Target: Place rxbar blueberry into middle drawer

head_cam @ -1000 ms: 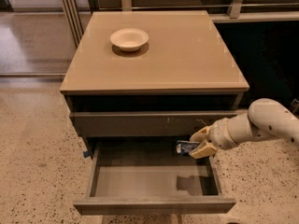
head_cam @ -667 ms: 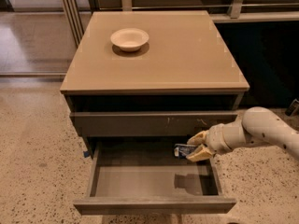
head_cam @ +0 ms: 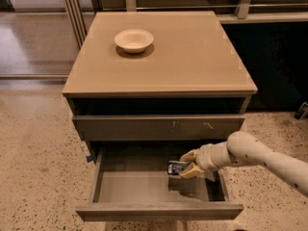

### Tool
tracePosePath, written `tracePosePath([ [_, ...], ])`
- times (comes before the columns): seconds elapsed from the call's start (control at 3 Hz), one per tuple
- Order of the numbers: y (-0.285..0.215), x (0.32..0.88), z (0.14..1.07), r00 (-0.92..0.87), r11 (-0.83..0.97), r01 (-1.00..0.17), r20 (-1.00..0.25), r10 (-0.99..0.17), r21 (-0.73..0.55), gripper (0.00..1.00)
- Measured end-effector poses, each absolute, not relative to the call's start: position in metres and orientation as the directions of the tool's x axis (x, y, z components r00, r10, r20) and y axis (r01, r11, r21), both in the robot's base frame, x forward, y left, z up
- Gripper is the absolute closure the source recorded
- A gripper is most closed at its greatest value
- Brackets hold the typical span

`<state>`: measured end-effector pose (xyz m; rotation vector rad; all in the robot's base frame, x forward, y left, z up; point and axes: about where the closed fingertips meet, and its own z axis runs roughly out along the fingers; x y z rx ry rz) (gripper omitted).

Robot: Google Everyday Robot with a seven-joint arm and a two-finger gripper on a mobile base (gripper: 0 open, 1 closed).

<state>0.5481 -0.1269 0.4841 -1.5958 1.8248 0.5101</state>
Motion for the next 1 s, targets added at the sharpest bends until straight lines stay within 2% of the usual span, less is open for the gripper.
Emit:
tracePosePath([
  [1.0, -0.118, 0.546, 0.393, -0.106, 0.2, -0.977, -0.648, -0.754, -0.073, 1.0],
])
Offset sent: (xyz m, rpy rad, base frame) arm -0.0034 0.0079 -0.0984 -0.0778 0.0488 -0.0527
